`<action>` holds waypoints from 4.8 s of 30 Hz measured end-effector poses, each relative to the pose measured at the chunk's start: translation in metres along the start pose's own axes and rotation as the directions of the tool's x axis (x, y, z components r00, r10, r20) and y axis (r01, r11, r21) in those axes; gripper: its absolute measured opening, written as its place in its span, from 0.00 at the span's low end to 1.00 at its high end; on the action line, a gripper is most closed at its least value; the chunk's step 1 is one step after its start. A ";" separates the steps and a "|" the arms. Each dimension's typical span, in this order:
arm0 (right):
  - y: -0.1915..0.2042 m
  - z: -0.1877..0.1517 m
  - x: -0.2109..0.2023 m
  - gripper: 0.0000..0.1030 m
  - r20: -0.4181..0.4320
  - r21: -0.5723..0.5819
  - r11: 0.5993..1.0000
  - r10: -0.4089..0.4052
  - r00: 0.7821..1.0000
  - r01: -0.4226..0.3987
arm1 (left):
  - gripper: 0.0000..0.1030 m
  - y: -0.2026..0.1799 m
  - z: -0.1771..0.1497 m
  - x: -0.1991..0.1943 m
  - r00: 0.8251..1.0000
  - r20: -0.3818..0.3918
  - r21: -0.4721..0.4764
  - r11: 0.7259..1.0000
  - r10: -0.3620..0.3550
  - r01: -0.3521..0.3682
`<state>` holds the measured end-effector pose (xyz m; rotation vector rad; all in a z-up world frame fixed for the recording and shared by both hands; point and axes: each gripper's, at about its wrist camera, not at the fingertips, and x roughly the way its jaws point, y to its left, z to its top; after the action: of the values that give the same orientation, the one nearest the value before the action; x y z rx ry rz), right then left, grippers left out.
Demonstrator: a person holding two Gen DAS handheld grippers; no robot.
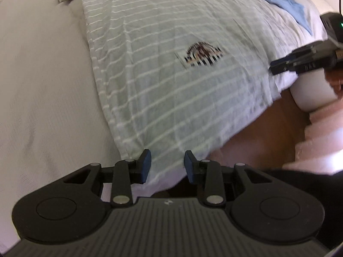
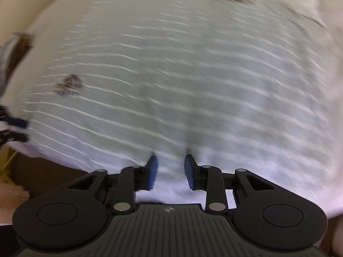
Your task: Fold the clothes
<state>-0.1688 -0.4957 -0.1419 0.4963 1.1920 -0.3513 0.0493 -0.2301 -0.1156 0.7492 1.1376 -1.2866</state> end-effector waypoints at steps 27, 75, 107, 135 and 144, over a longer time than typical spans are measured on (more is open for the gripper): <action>0.160 0.214 -0.050 0.53 0.290 -0.309 0.951 0.114 0.950 -0.020 | 0.38 0.168 0.207 -0.048 0.938 0.272 0.221 0.935 0.215 -0.279; 0.171 0.360 0.110 0.05 0.435 0.205 0.925 0.207 0.876 -0.320 | 0.03 0.249 0.376 0.062 0.911 0.412 0.894 0.178 0.029 -0.410; 0.025 0.398 0.126 0.45 0.396 0.293 0.902 0.187 0.899 -0.317 | 0.30 0.268 0.384 0.089 0.968 0.239 -0.117 0.988 -0.075 0.105; 0.032 0.391 0.135 0.45 0.342 0.253 0.900 0.260 0.903 -0.354 | 0.00 0.341 0.416 0.105 0.951 0.305 -0.353 0.923 -0.039 0.151; 0.080 0.336 0.136 0.38 0.226 0.280 0.895 0.289 0.930 -0.347 | 0.03 0.285 0.391 0.099 0.947 0.255 -0.132 0.964 -0.193 0.232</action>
<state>0.1834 -0.6106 -0.1600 0.9100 0.8614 -0.2960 0.4045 -0.5736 -0.1311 0.3448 1.1297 -1.4046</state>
